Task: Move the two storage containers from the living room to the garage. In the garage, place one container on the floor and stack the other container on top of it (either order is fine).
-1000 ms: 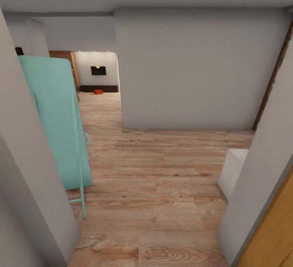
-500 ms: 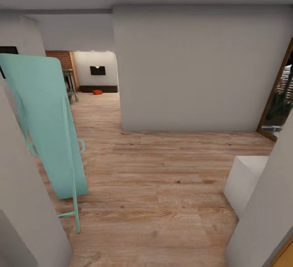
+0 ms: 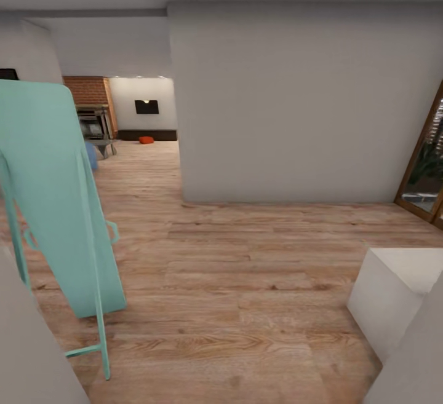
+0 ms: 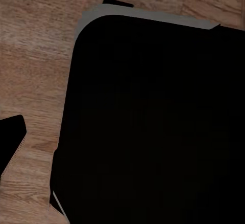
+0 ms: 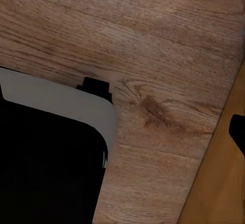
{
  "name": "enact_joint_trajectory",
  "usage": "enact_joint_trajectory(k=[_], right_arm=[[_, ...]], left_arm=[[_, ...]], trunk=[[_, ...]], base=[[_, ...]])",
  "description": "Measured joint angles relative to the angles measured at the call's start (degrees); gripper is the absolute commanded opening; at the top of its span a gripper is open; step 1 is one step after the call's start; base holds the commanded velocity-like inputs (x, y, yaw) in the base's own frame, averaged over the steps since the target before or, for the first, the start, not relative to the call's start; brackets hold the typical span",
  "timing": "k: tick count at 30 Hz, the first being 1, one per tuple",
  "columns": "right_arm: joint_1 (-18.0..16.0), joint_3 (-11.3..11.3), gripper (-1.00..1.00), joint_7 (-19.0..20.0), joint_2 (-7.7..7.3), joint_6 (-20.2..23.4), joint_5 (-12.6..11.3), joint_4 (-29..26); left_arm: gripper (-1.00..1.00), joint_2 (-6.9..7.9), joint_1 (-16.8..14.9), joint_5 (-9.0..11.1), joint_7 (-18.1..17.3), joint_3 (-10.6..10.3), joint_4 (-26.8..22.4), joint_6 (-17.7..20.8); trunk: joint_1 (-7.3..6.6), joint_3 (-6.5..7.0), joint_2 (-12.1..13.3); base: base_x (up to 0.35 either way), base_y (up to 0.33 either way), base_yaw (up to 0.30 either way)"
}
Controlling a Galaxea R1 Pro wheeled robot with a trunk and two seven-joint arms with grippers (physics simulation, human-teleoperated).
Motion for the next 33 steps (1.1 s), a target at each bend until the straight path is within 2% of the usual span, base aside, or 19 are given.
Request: enact_joint_trajectory(k=[30,31,33], right_arm=[[0.00,0.21,1.00,0.55,-0.29,-0.08,0.38,0.00],[0.00,0.23,1.00,0.66,-0.30,-0.07,0.77,0.00],[0.00,0.26,1.00,0.82,-0.21,0.01,3.47,0.00]], left_arm=[[1.00,0.17,0.01,0.12,-0.08,0.00,0.00,0.14],[1.00,0.17,0.01,0.12,-0.06,0.00,0.00,0.13],[1.00,0.25,-0.02,0.13,-0.02,0.00,-0.04,0.14]], trunk=[[0.00,0.00,0.00],[0.00,0.00,0.00],[0.00,0.00,0.00]], base=[[0.327,0.000,0.000],[0.327,0.000,0.000],[0.327,0.000,0.000]])
